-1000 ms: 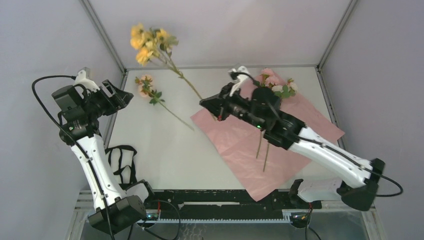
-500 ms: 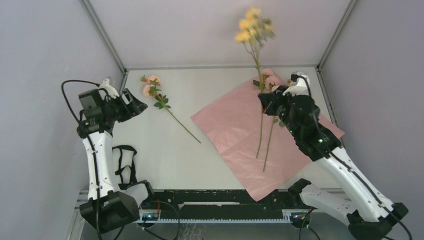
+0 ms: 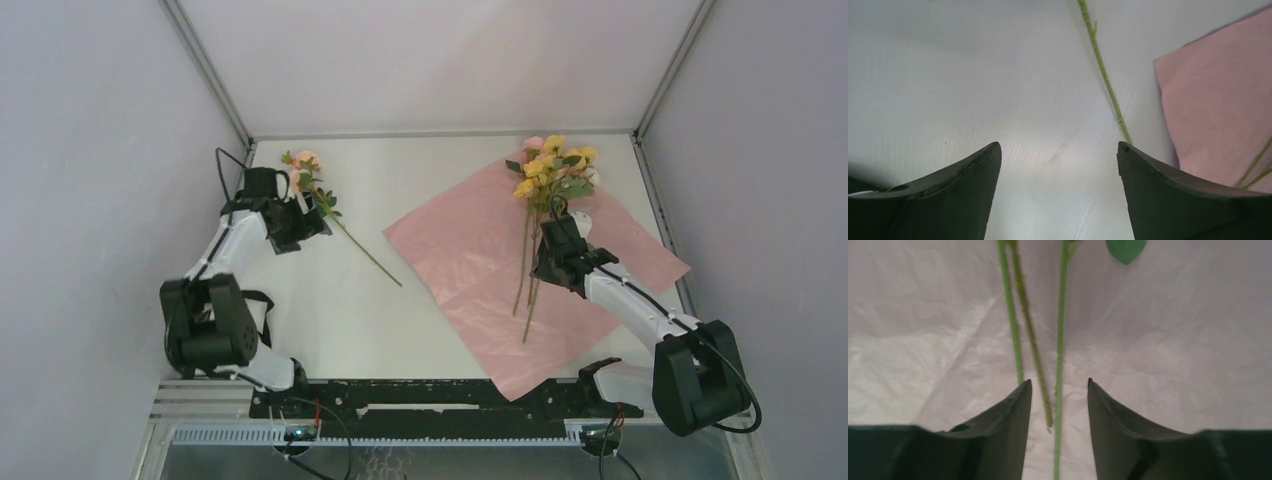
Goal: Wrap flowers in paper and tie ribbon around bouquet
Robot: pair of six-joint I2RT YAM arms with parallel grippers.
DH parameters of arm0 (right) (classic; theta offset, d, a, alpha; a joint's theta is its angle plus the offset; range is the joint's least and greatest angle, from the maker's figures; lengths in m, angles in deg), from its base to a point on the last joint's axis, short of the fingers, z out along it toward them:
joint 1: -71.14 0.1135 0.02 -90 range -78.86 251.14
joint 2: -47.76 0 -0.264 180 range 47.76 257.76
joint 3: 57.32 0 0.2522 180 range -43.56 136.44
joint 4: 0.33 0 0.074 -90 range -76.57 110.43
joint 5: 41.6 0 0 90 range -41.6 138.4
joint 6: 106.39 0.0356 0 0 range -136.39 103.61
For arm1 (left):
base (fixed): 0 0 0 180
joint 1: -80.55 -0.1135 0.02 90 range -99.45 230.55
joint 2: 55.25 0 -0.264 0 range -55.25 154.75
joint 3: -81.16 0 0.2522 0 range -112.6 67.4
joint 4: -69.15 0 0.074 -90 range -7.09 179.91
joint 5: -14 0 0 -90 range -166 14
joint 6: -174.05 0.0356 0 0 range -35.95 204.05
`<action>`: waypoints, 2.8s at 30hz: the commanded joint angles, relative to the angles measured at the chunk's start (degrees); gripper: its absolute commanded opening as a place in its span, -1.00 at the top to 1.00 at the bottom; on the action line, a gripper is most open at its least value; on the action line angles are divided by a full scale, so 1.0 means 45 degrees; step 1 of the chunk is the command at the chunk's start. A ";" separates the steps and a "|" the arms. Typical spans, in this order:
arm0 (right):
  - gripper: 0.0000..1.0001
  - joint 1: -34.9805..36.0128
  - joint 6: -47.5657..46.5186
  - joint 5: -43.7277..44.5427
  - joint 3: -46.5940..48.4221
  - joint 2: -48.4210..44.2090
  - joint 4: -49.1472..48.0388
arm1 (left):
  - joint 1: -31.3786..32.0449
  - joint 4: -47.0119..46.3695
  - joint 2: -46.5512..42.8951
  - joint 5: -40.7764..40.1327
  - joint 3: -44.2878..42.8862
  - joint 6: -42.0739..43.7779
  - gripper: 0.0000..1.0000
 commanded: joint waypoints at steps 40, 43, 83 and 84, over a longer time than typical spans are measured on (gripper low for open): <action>-0.22 0.1917 -0.0485 0.0965 0.1189 -0.3426 0.1622 | 0.3012 0.4337 1.0304 -0.4673 -1.0394 0.0059 -0.12; -0.21 0.1978 -0.0485 0.1048 0.1187 -0.3720 0.1759 | 0.3051 0.4505 1.0376 -0.4569 -1.0468 -0.0102 -0.11; 0.17 0.6894 0.0447 -0.5345 0.7529 0.5860 -0.7404 | 0.3650 -0.2376 -0.1176 0.6765 -0.2080 -0.3082 1.00; 0.56 0.6735 0.0703 -0.5444 0.7521 0.5950 -0.7248 | 0.3707 -0.2426 -0.1217 0.6756 -0.2018 -0.3040 1.00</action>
